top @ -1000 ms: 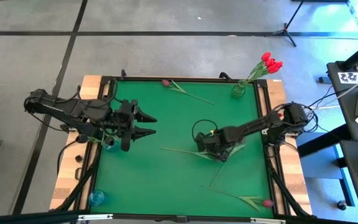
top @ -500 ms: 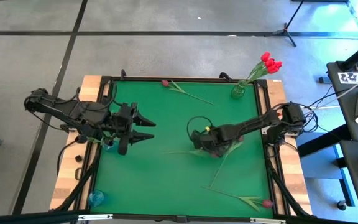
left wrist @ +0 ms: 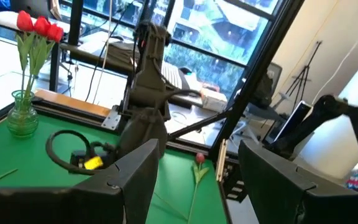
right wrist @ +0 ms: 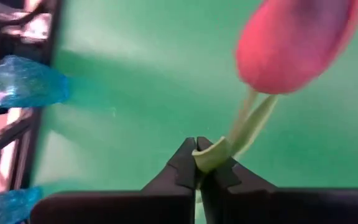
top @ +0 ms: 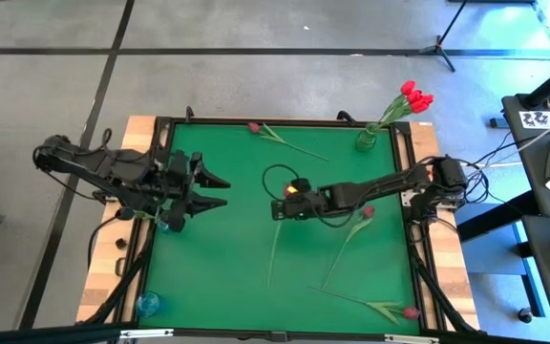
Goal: Sort flowers into vase by color
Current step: Adjust the pink tulip, then adjust the top blue vase
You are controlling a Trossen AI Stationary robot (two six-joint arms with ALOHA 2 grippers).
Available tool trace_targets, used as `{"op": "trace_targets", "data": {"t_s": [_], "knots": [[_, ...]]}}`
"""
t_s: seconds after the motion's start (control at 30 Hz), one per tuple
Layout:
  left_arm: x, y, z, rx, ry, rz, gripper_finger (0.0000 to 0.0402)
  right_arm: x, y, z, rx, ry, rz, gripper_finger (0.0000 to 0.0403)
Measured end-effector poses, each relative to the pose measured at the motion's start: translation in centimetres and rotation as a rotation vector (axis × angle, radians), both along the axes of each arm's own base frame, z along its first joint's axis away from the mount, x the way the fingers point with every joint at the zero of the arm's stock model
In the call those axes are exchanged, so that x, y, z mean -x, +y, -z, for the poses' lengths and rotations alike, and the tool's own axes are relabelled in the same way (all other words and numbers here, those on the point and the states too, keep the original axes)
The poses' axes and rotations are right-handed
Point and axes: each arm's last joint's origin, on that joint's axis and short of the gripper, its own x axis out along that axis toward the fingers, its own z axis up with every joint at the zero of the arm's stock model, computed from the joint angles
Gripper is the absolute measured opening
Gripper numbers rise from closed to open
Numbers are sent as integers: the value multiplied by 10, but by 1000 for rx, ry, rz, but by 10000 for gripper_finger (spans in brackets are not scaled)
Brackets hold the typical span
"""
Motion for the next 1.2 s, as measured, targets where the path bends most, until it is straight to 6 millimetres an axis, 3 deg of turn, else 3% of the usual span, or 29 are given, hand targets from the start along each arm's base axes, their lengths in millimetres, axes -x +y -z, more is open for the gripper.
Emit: {"op": "trace_targets", "data": {"t_s": [0.3, 0.4, 0.5, 0.63, 0.83, 1.03, 1.2], "knots": [[0, 2, 0, 59, 5, -58, 218, -31, 3, 31, 34, -119, -86, 18], [-7, 0, 5, 104, 29, -76, 218, -37, 3, 37, 36, -148, -110, 46], [-14, -4, 10, 130, 56, -57, 218, -37, -1, 37, 61, -146, -123, 99], [-22, -10, 11, 150, 47, -13, 218, -37, -6, 25, 103, -165, -149, 184], [-15, -25, -5, 221, -87, 141, 218, -28, -7, -22, 223, -164, -211, 279], [11, -59, -23, 412, -153, 523, 218, -10, -10, -46, 309, -14, -273, 298], [41, -98, -20, 595, -22, 692, 218, 0, -11, -42, 319, 115, -288, 290]]}}
